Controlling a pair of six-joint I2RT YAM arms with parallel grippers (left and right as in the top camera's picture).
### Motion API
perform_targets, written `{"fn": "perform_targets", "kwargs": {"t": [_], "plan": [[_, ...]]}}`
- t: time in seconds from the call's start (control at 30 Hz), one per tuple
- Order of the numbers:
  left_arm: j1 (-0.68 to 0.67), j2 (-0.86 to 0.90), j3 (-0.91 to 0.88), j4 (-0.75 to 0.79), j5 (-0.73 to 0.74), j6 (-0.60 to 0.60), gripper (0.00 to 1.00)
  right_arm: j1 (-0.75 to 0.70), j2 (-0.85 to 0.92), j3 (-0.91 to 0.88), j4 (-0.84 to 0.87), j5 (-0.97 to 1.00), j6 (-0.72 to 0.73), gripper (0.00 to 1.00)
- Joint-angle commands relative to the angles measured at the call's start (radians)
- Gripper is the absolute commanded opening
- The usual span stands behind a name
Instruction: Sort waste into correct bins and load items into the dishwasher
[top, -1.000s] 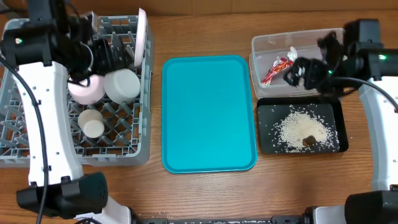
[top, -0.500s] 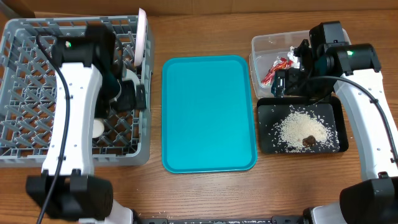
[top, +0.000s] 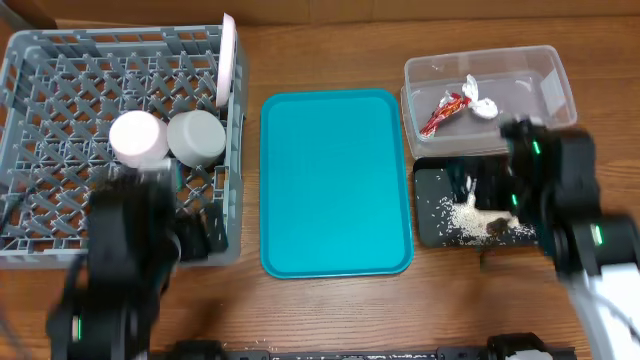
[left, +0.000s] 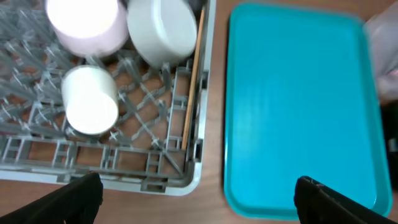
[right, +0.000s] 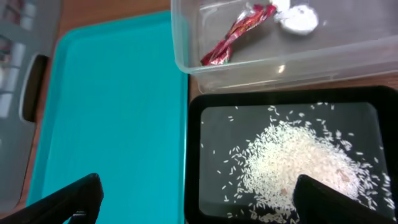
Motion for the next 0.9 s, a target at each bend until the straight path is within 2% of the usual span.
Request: {"fn": "perform_targets", "kwargs": {"t": [0.0, 0.23, 0.87], "plan": [[-0.006, -0.134, -0.087, 0.043, -0.003, 0.009, 1.00, -0.002, -0.165, -0.076, 0.014, 0.019, 0.008, 0.99], [-0.006, -0.224, -0.113, 0.053, -0.003, 0.009, 1.00, -0.002, -0.336, -0.091, -0.044, 0.019, 0.008, 1.00], [-0.006, -0.223, -0.113, 0.012, -0.003, 0.009, 1.00, -0.002, -0.318, -0.091, -0.045, 0.019, 0.008, 1.00]]}}
